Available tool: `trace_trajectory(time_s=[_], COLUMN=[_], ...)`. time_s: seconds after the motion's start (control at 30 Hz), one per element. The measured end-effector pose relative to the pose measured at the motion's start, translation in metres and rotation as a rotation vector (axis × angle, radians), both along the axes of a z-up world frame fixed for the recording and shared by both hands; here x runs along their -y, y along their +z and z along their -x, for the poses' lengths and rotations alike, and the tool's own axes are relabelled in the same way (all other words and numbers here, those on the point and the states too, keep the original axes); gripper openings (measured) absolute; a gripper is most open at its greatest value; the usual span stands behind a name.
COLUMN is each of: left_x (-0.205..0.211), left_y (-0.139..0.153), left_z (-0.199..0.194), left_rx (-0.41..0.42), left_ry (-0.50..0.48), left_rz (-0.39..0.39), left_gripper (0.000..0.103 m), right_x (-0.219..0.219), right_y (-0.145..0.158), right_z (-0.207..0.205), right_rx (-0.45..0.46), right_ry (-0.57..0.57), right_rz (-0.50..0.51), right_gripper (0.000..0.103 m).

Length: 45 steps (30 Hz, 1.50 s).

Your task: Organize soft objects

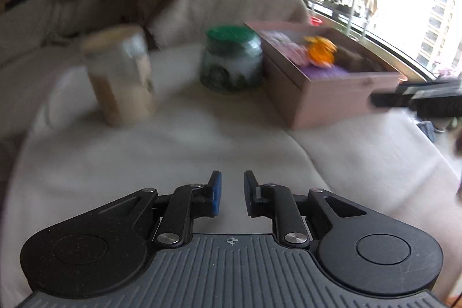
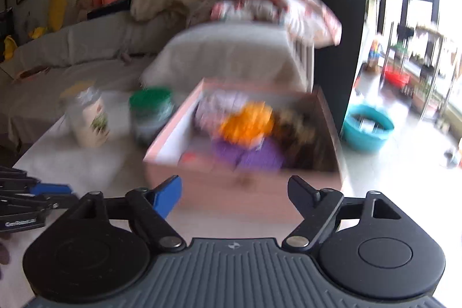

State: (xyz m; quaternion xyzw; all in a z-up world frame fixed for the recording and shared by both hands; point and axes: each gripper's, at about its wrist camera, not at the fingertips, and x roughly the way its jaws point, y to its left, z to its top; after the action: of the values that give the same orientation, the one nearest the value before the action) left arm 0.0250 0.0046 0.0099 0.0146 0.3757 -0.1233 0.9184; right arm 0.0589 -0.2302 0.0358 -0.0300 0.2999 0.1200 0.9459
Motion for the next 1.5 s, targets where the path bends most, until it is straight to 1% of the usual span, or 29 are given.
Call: trace_trajectory(time_s=[0.03, 0.07, 0.1, 0.13, 0.17, 0.2, 0.27, 0.33, 0.37, 0.43, 0.5, 0.53, 0.6, 0.67, 0.8, 1.5], left_x=[0.007, 0.014, 0.022, 0.029, 0.036, 0.041, 0.048, 0.05, 0.049, 0.049, 0.053, 0.058, 0.065, 0.066, 0.069, 0.068], left_y=[-0.003, -0.008, -0.008, -0.01, -0.013, -0.014, -0.016, -0.017, -0.017, -0.018, -0.019, -0.02, -0.019, -0.018, -0.018, -0.019], left_z=[-0.003, 0.002, 0.006, 0.009, 0.009, 0.009, 0.011, 0.006, 0.002, 0.003, 0.008, 0.01, 0.011, 0.011, 0.009, 0.009], left_rx=[-0.025, -0.013, 0.006, 0.025, 0.038, 0.048, 0.063, 0.071, 0.072, 0.088, 0.118, 0.133, 0.143, 0.14, 0.143, 0.143], left_ry=[-0.015, -0.019, -0.03, -0.038, -0.044, -0.044, -0.026, 0.009, 0.035, 0.073, 0.095, 0.103, 0.117, 0.141, 0.148, 0.147], left_rz=[0.016, 0.019, -0.002, -0.025, -0.042, -0.049, -0.038, -0.018, 0.004, 0.028, 0.009, -0.013, -0.048, -0.036, -0.046, -0.044], left_gripper=[0.019, 0.026, 0.03, 0.037, 0.043, 0.044, 0.046, 0.046, 0.046, 0.046, 0.046, 0.046, 0.046, 0.046, 0.046, 0.046], right_x=[0.0, -0.002, -0.003, -0.004, -0.006, -0.009, -0.016, -0.021, -0.02, -0.011, -0.007, -0.005, -0.005, -0.004, -0.003, -0.002], right_y=[-0.01, -0.02, -0.03, -0.038, -0.046, -0.05, -0.055, -0.057, -0.058, -0.057, -0.058, -0.058, -0.061, -0.065, -0.068, -0.067], right_z=[0.002, 0.003, 0.005, 0.007, 0.009, 0.015, 0.017, 0.016, 0.015, 0.012, 0.007, 0.006, 0.006, 0.01, 0.014, 0.012], right_rx=[-0.049, -0.098, -0.135, -0.162, -0.181, -0.141, -0.124, -0.114, -0.108, -0.115, -0.112, -0.109, -0.096, -0.057, -0.027, -0.025], right_ry=[0.002, 0.004, 0.005, 0.003, -0.004, -0.005, -0.019, -0.028, -0.052, -0.096, -0.132, -0.149, -0.157, -0.15, -0.151, -0.161], right_rz=[-0.016, -0.032, -0.042, -0.046, -0.046, -0.034, 0.021, 0.066, 0.072, 0.047, 0.051, 0.049, 0.05, 0.045, 0.039, 0.037], right_gripper=[0.081, 0.081, 0.081, 0.081, 0.084, 0.088, 0.091, 0.096, 0.103, 0.103, 0.103, 0.103, 0.103, 0.103, 0.103, 0.103])
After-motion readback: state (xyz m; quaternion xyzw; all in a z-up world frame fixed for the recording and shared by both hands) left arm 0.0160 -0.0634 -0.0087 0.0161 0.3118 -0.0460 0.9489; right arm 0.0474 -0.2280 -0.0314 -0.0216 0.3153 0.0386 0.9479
